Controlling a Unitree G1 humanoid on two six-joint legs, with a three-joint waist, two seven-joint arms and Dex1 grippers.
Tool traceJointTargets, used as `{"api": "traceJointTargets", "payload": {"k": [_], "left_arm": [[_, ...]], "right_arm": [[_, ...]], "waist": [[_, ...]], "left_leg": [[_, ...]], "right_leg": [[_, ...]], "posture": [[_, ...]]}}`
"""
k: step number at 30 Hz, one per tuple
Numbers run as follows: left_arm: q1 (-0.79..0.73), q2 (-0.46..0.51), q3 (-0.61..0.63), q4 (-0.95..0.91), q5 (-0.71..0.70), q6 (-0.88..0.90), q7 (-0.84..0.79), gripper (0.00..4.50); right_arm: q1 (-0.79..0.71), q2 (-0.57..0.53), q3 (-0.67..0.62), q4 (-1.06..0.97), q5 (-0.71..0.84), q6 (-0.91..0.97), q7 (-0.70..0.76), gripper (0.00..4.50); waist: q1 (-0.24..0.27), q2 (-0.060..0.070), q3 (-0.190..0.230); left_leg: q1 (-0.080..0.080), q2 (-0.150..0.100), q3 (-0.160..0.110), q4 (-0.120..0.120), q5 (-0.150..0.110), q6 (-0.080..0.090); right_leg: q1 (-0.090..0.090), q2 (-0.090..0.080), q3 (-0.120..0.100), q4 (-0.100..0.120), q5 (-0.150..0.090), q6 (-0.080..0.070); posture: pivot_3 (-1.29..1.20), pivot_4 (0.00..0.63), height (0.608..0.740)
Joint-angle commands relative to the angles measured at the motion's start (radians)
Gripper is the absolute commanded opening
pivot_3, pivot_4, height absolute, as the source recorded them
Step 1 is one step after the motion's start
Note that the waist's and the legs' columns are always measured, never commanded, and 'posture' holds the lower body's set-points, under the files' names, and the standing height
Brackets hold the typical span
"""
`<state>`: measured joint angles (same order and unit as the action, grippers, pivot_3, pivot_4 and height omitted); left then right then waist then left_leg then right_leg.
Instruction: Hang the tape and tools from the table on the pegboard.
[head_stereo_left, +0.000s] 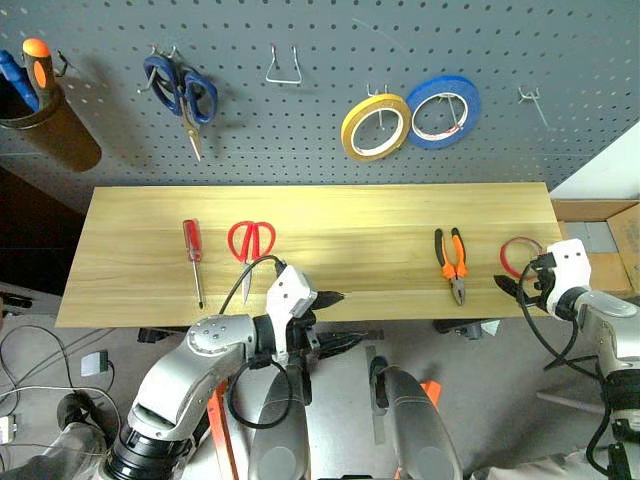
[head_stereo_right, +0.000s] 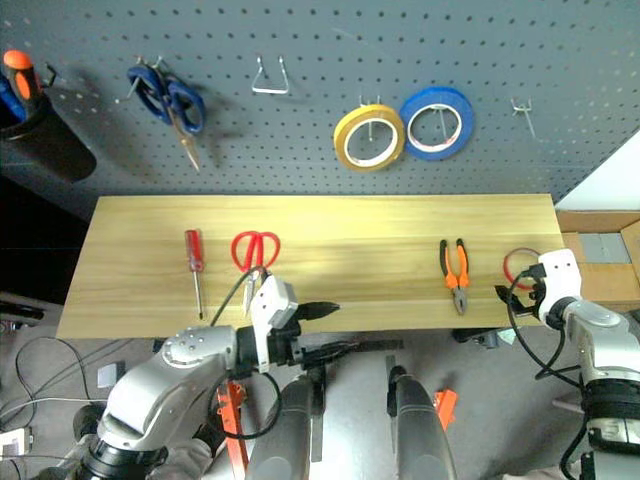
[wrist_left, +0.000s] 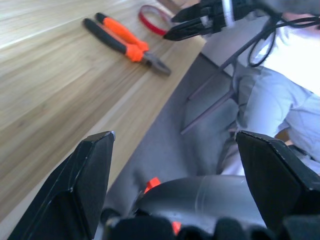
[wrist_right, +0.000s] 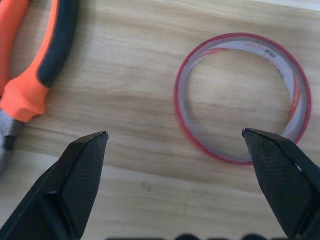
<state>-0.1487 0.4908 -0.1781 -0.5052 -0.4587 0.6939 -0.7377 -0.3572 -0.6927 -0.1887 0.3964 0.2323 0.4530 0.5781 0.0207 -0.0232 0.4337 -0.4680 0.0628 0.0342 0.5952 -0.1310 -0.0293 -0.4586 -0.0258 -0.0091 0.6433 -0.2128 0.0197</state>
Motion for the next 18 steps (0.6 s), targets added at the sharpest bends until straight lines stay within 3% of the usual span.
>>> {"api": "traceJointTargets", "payload": {"k": [1, 9, 12, 18], "left_arm": [[0.007, -0.046, -0.054, -0.053, 0.014, -0.012, 0.051, 4.13], [-0.032, -0.129, -0.136, -0.021, 0.071, -0.049, 0.123, 4.13], [-0.051, -0.178, -0.156, -0.008, 0.096, -0.079, 0.156, 4.15], [-0.079, -0.233, -0.181, 0.022, 0.155, -0.17, 0.184, 4.15]], "right_arm": [[-0.036, -0.016, 0.012, 0.075, -0.025, -0.069, 0.047, 4.5], [-0.101, 0.003, 0.057, 0.182, -0.066, -0.105, 0.077, 4.5], [-0.103, 0.013, 0.064, 0.199, -0.073, -0.112, 0.087, 3.9], [-0.1, 0.021, 0.054, 0.189, -0.069, -0.099, 0.079, 1.82]], "waist": [[0.0, 0.0, 0.002], [0.002, -0.002, 0.004], [0.002, -0.003, 0.005], [0.002, -0.003, 0.005]], "left_leg": [[0.0, 0.0, 0.0, 0.0, 0.0, 0.0], [0.0, -0.001, 0.0, 0.0, 0.0, 0.0], [0.0, -0.001, 0.0, 0.0, 0.0, 0.0], [0.0, 0.0, 0.0, 0.0, 0.0, 0.0]], "right_leg": [[0.0, 0.0, 0.0, 0.0, 0.0, 0.0], [0.0, 0.0, 0.0, 0.0, 0.0, 0.001], [0.0, 0.0, 0.0, 0.0, 0.001, 0.002], [0.0, 0.001, 0.0, 0.0, 0.001, 0.002]], "posture": [[0.08, 0.518, 0.74], [0.08, 0.513, 0.74], [0.08, 0.51, 0.74], [0.08, 0.509, 0.74]]}}
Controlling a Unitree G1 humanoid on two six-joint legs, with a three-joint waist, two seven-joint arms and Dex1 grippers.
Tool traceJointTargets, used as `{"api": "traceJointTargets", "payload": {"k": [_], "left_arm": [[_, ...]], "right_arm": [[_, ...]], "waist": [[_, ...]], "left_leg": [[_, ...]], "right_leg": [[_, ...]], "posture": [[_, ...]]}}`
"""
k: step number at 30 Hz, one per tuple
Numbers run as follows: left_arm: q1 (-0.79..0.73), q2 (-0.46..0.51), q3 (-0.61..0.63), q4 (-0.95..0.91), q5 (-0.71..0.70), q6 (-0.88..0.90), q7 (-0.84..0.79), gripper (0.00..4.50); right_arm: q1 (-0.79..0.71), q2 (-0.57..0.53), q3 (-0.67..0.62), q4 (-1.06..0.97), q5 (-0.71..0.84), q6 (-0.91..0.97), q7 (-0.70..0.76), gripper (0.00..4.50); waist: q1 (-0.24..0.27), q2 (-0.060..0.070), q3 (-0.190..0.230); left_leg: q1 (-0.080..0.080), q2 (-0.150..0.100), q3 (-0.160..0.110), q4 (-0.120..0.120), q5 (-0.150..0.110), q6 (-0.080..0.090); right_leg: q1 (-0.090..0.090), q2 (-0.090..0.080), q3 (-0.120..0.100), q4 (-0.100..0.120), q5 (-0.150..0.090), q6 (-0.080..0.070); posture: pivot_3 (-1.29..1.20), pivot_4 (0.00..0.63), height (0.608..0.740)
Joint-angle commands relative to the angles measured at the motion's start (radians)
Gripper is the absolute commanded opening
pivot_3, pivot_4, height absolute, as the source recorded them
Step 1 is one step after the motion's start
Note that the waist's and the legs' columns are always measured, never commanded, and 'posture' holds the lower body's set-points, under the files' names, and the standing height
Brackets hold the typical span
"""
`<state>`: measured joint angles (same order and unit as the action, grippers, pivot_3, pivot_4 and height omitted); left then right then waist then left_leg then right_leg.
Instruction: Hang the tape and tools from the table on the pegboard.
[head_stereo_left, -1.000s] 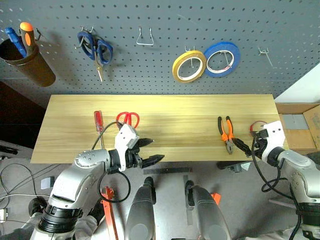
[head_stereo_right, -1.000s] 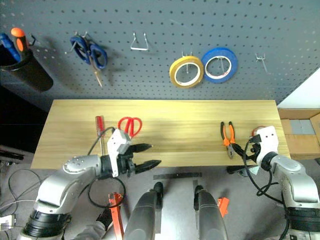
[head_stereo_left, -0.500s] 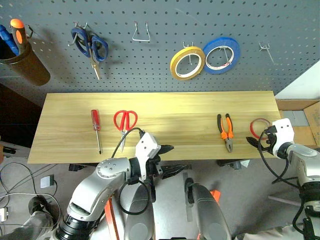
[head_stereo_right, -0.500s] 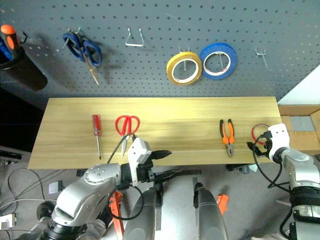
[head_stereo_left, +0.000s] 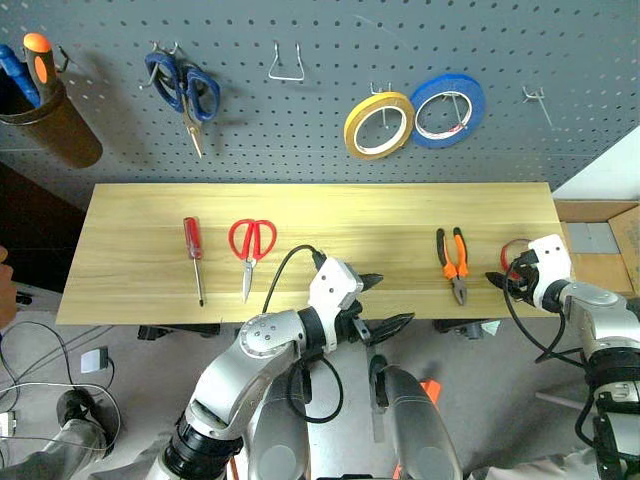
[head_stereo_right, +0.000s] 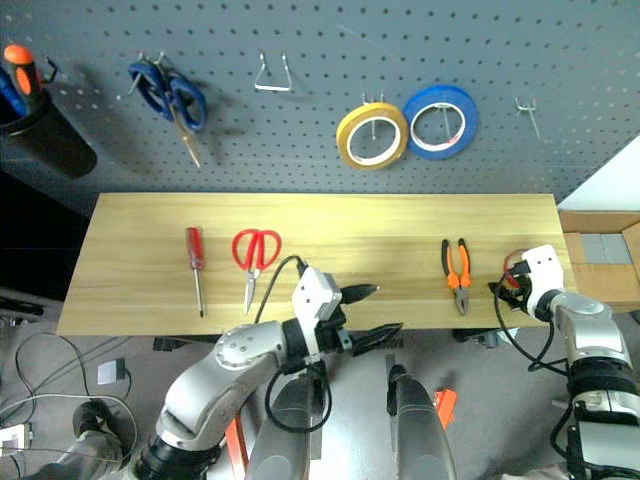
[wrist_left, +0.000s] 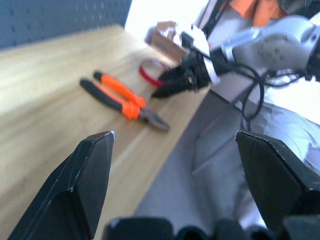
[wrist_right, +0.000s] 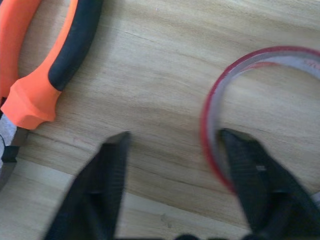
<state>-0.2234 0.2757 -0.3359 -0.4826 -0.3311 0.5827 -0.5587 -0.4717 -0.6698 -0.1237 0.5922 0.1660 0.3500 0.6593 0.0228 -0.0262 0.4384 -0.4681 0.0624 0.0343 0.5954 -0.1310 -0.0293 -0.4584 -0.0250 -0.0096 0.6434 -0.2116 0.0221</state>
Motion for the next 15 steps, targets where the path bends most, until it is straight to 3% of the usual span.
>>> {"api": "traceJointTargets", "payload": {"k": [1, 5, 9, 15], "left_arm": [[-0.006, -0.02, -0.026, 0.002, 0.024, -0.062, -0.002, 4.15], [-0.008, -0.007, -0.047, 0.003, 0.029, -0.079, -0.032, 4.15], [-0.015, -0.002, -0.055, 0.019, 0.035, -0.09, -0.046, 4.15], [-0.067, -0.062, 0.001, 0.071, 0.007, -0.145, -0.037, 4.15]], "right_arm": [[0.016, -0.001, -0.013, -0.008, -0.002, 0.006, -0.006, 1.49], [0.023, -0.002, -0.019, -0.019, 0.001, 0.01, -0.014, 0.12], [0.029, 0.002, -0.053, -0.087, 0.025, 0.026, -0.041, 0.03], [0.094, 0.034, -0.162, -0.412, 0.113, 0.167, -0.145, 0.03]], "waist": [[0.0, 0.0, 0.0], [0.0, 0.0, 0.0], [0.0, 0.0, 0.0], [0.001, 0.0, 0.0]], "left_leg": [[0.0, 0.0, 0.0, 0.0, 0.0, 0.0], [0.0, 0.0, 0.0, 0.0, 0.0, 0.0], [0.0, 0.0, 0.0, 0.0, 0.0, 0.0], [-0.001, 0.0, 0.0, 0.0, 0.0, 0.0]], "right_leg": [[0.0, 0.0, 0.0, 0.0, 0.0, 0.0], [0.0, 0.0, 0.0, 0.0, 0.0, 0.0], [0.0, 0.0, 0.0, 0.0, 0.0, 0.0], [-0.001, 0.0, 0.0, 0.0, 0.001, 0.001]], "posture": [[0.08, 0.512, 0.74], [0.08, 0.507, 0.74], [0.07, 0.501, 0.74], [0.07, 0.474, 0.74]]}}
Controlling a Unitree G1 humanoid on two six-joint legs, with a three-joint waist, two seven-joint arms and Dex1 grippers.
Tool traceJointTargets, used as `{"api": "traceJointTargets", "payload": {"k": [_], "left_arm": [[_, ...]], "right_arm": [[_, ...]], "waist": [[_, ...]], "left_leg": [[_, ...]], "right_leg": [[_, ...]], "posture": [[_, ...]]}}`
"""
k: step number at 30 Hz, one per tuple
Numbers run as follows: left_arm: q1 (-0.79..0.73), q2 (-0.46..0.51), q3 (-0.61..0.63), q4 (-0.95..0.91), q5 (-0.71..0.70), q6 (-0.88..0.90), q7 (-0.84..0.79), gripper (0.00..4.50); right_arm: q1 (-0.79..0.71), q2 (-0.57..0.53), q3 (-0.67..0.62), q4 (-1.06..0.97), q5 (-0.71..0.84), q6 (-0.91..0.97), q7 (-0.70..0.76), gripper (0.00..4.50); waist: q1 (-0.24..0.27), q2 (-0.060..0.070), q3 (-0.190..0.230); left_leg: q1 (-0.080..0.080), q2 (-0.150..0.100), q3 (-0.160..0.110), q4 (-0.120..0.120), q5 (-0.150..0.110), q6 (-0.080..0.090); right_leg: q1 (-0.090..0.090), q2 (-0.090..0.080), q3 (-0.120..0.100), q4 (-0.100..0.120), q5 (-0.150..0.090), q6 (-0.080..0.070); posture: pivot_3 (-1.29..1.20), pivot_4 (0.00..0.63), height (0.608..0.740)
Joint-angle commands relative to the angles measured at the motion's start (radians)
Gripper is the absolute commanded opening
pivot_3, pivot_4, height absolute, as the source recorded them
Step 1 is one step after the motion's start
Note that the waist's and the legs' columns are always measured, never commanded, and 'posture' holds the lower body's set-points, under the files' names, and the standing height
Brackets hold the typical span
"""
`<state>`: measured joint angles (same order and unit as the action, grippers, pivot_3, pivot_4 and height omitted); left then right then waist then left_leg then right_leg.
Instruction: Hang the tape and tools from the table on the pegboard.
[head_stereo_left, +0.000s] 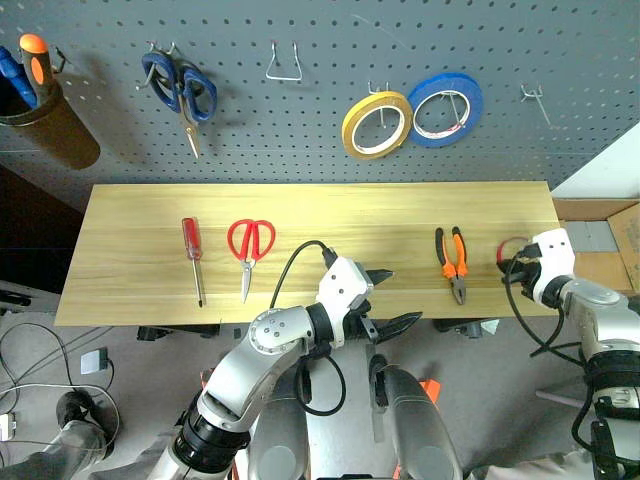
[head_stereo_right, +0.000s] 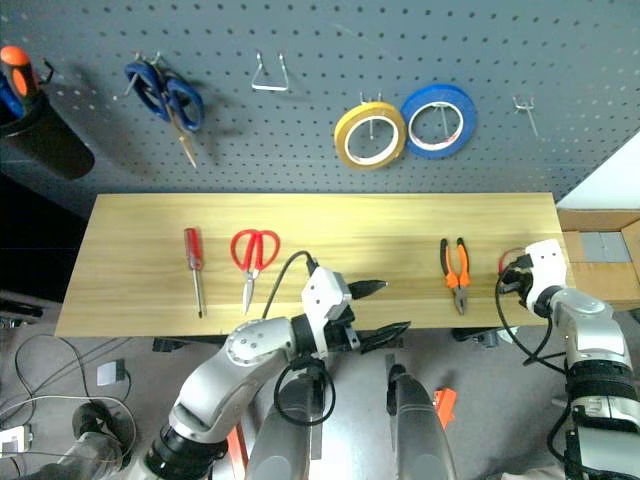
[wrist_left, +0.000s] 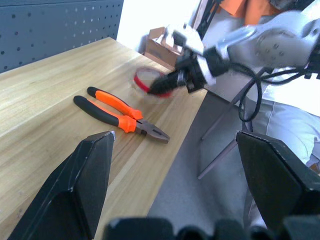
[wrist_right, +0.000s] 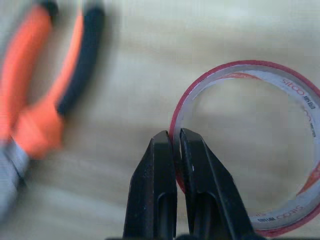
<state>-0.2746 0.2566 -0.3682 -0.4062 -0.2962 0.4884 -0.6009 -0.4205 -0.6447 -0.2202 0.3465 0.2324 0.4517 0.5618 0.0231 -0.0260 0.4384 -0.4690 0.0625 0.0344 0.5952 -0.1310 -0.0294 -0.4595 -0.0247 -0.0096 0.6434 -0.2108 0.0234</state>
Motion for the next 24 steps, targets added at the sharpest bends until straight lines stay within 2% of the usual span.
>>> {"api": "traceJointTargets", "payload": {"k": [1, 5, 9, 16, 20, 24], "left_arm": [[-0.026, -0.06, 0.05, 0.007, -0.035, -0.068, 0.009, 4.15], [-0.042, -0.083, 0.054, 0.071, -0.023, -0.172, -0.044, 4.15], [-0.079, -0.084, 0.06, 0.147, -0.014, -0.278, -0.104, 4.15], [-0.182, -0.154, 0.097, 0.351, 0.027, -0.501, -0.112, 4.15], [-0.234, -0.204, 0.123, 0.458, 0.039, -0.602, -0.104, 4.15], [-0.285, -0.234, 0.138, 0.542, 0.052, -0.672, -0.104, 4.15]], "right_arm": [[0.071, 0.021, -0.082, -0.242, 0.063, 0.097, -0.069, 0.03], [0.163, 0.076, -0.136, -0.443, 0.104, 0.164, -0.143, 0.03], [0.255, 0.157, -0.221, -0.699, 0.202, 0.242, -0.219, 0.03], [0.298, 0.228, -0.342, -0.925, 0.379, 0.221, -0.256, 0.03], [0.239, 0.221, -0.333, -0.919, 0.381, 0.182, -0.284, 0.03], [0.125, 0.193, -0.287, -0.814, 0.356, 0.127, -0.273, 0.03]], "waist": [[0.001, 0.0, 0.0], [0.002, 0.002, -0.003], [-0.001, 0.008, -0.01], [-0.025, 0.008, -0.046], [-0.049, 0.004, -0.082], [-0.06, 0.004, -0.116]], "left_leg": [[0.0, 0.0, 0.0, 0.0, 0.0, 0.0], [-0.001, 0.0, -0.002, -0.001, 0.0, 0.0], [-0.002, 0.0, -0.001, 0.001, -0.001, -0.002], [-0.005, 0.0, -0.002, 0.011, -0.004, -0.005], [-0.008, -0.002, -0.003, 0.015, -0.005, -0.004], [-0.008, -0.002, -0.003, 0.016, -0.005, -0.003]], "right_leg": [[0.0, 0.0, -0.001, 0.0, 0.0, 0.0], [0.001, 0.001, -0.002, 0.0, -0.001, 0.002], [0.0, 0.0, -0.002, -0.001, -0.001, 0.004], [0.002, 0.002, -0.002, -0.001, 0.0, 0.006], [0.002, 0.002, -0.002, -0.002, 0.002, 0.008], [0.003, 0.002, -0.001, -0.002, 0.002, 0.009]], "posture": [[0.06, 0.467, 0.74], [0.03, 0.423, 0.74], [-0.03, 0.365, 0.74], [-0.12, 0.286, 0.74], [-0.14, 0.236, 0.74], [-0.14, 0.192, 0.74]]}}
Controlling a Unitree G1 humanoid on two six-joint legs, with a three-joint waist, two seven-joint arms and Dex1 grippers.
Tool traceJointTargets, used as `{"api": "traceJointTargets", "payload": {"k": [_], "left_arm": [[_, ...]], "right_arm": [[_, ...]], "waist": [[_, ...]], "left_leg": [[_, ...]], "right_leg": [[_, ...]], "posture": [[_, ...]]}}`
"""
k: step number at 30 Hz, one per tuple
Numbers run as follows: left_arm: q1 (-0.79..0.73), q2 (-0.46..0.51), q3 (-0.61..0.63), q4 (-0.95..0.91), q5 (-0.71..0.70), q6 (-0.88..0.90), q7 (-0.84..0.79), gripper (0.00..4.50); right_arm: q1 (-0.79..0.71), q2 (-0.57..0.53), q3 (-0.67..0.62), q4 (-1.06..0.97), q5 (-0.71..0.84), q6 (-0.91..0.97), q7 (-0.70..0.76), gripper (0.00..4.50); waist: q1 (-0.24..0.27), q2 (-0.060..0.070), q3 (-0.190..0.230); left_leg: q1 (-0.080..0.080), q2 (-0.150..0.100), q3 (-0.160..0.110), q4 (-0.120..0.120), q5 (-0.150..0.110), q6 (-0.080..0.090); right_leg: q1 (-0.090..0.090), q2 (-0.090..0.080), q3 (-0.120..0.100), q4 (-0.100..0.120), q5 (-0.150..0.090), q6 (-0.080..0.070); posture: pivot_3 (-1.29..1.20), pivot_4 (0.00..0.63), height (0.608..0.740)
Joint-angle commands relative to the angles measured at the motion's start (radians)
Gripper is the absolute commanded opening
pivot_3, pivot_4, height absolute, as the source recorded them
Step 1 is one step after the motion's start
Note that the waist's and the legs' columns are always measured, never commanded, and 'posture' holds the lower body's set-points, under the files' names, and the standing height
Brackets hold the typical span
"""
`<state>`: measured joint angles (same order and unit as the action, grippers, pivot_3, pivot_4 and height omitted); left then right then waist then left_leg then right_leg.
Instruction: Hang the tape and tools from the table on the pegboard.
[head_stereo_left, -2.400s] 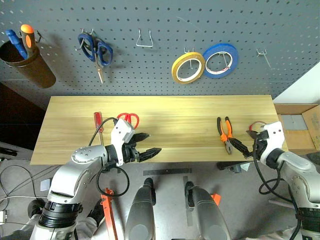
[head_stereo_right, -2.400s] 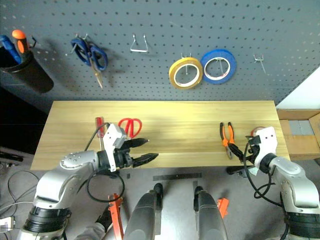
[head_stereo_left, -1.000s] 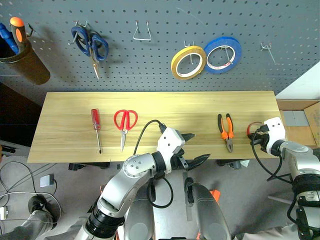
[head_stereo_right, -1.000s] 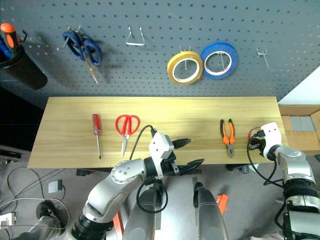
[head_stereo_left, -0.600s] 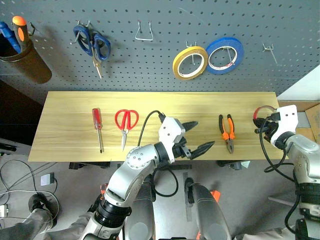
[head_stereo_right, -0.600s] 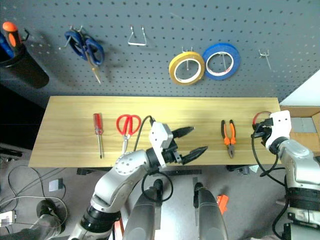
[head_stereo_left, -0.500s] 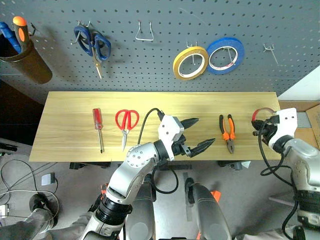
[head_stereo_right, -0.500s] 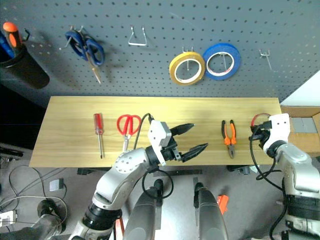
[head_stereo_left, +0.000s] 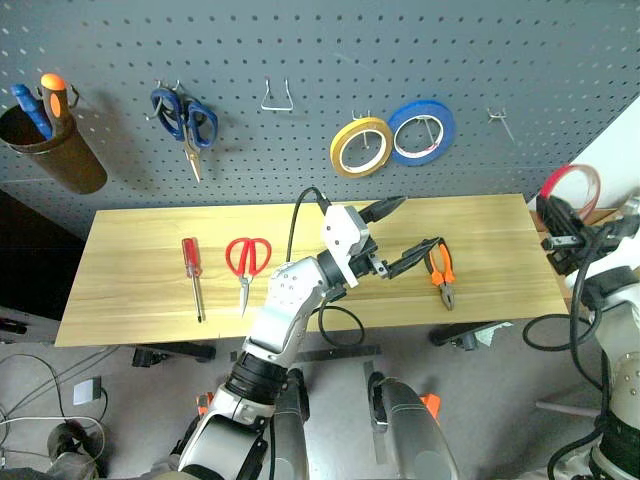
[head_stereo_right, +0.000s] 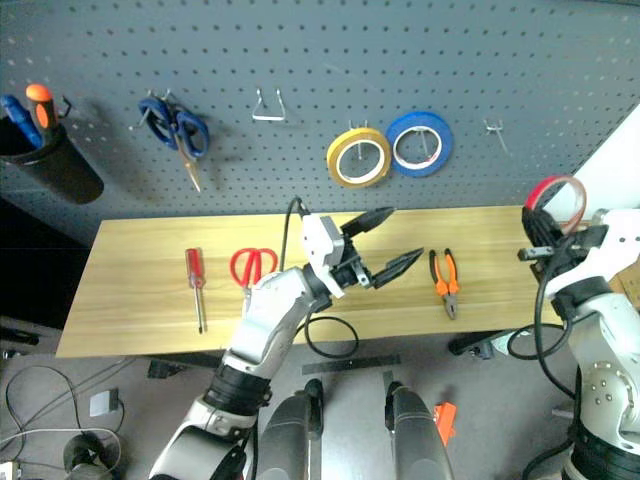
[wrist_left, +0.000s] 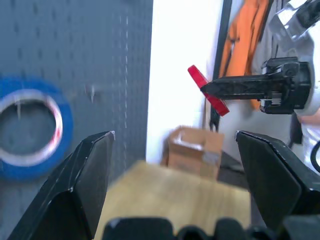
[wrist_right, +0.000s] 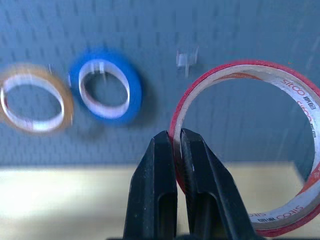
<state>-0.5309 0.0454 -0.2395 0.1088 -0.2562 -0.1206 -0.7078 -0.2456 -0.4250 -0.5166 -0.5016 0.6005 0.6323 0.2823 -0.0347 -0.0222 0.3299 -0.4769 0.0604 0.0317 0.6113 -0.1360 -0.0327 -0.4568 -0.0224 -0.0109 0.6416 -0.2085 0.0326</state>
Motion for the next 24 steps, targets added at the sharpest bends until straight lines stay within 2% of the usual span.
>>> {"api": "traceJointTargets", "payload": {"k": [1, 5, 10, 24], "left_arm": [[-0.042, -0.028, 0.016, 0.047, 0.017, -0.077, 0.007, 4.15], [-0.073, -0.027, 0.025, 0.097, 0.043, -0.112, 0.015, 4.15], [-0.067, 0.008, 0.009, 0.107, 0.089, -0.054, 0.029, 4.15], [-0.029, 0.039, 0.025, 0.08, 0.092, -0.011, 0.045, 4.15]], "right_arm": [[-0.074, -0.034, 0.026, 0.068, -0.021, -0.07, 0.02, 0.03], [-0.125, -0.058, 0.083, 0.181, -0.063, -0.118, 0.063, 0.03], [-0.169, -0.059, 0.165, 0.293, -0.1, -0.159, 0.115, 0.03], [-0.327, -0.048, 0.242, 0.651, -0.181, -0.321, 0.217, 0.03]], "waist": [[-0.004, 0.0, -0.016], [-0.008, -0.001, -0.046], [-0.008, 0.0, -0.07], [0.006, 0.001, -0.091]], "left_leg": [[0.0, 0.0, 0.0, 0.0, 0.0, 0.0], [0.004, 0.001, 0.0, 0.0, 0.0, 0.0], [0.008, 0.0, 0.0, 0.001, 0.0, 0.0], [0.01, 0.001, 0.0, 0.003, 0.001, 0.002]], "right_leg": [[0.0, 0.0, 0.0, 0.001, 0.0, 0.0], [0.002, 0.002, 0.0, 0.002, 0.0, 0.0], [0.007, 0.002, 0.001, 0.002, 0.001, -0.001], [0.009, 0.002, 0.001, 0.004, 0.003, -0.001]], "posture": [[-0.13, 0.18, 0.74], [-0.11, 0.153, 0.74], [-0.08, 0.138, 0.74], [-0.02, 0.148, 0.74]]}}
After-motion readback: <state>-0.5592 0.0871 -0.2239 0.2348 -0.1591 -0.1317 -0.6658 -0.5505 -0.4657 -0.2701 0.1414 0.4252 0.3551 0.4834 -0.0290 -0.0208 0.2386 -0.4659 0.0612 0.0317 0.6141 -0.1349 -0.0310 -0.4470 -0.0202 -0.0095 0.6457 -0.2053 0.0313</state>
